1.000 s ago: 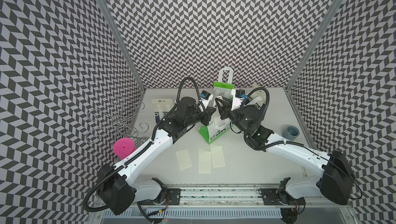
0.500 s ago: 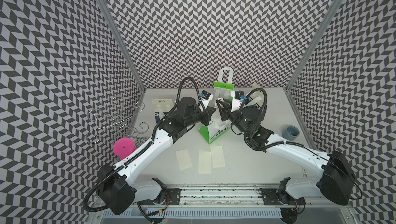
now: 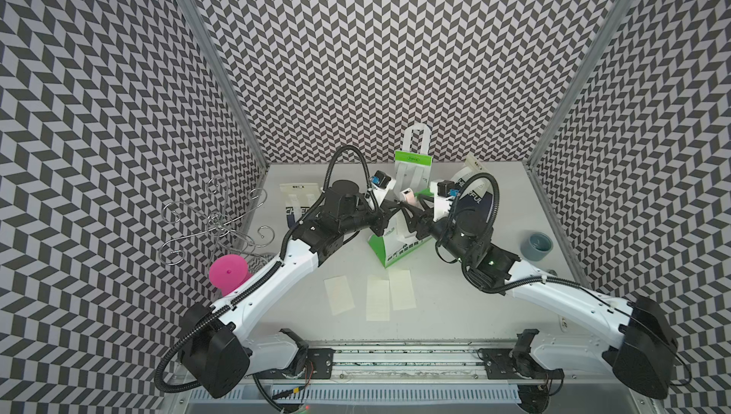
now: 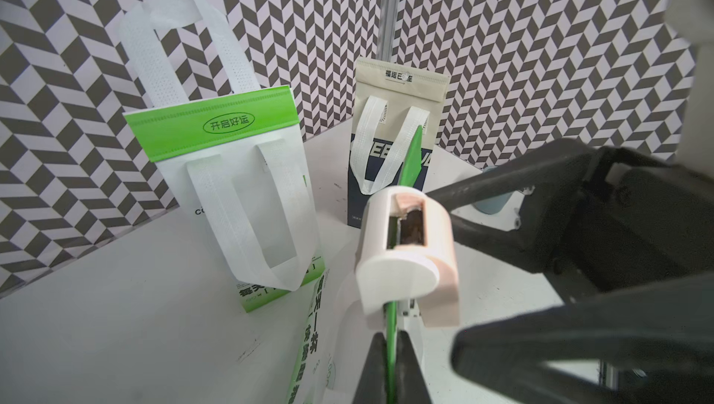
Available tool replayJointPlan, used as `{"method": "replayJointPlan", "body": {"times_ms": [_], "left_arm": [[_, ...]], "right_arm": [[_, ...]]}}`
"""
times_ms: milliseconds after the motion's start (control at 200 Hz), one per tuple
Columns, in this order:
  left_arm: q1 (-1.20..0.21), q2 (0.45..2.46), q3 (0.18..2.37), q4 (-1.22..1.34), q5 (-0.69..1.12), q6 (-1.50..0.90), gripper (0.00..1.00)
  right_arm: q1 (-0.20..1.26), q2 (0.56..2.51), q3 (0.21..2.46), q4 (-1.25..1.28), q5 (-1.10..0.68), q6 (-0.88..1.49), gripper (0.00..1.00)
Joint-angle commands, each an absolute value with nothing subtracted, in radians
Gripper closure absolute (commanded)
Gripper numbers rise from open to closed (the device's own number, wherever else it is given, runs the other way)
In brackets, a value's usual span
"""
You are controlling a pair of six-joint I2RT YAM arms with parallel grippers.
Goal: Staple the receipts to the bags
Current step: Place the stapler in the takeout bag.
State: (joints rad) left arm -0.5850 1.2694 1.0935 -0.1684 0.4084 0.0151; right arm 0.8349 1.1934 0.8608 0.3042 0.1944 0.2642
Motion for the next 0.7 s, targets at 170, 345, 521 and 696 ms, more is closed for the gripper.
{"method": "replayJointPlan", "body": {"times_ms": [170,345,521,696], "left_arm": [[-0.523,1.244,1.155,-0.222,0.7,0.182,1.0],[-0.504,1.223,1.186,-0.312,0.9,0.289,1.0],[-0.522,1.221,1.206,-0.4,0.945,0.336,1.0],[-0.601,1.178,1.175,-0.454,0.901,0.352,1.0]], "right_arm": [[0.827,0.949,0.944,0.034,0.137,0.208,0.2],[0.813,0.901,1.063,-0.191,0.003,0.153,0.17],[0.813,0.923,1.198,-0.39,-0.061,0.093,0.14],[0.813,0.961,1.297,-0.539,-0.159,0.045,0.14]]}}
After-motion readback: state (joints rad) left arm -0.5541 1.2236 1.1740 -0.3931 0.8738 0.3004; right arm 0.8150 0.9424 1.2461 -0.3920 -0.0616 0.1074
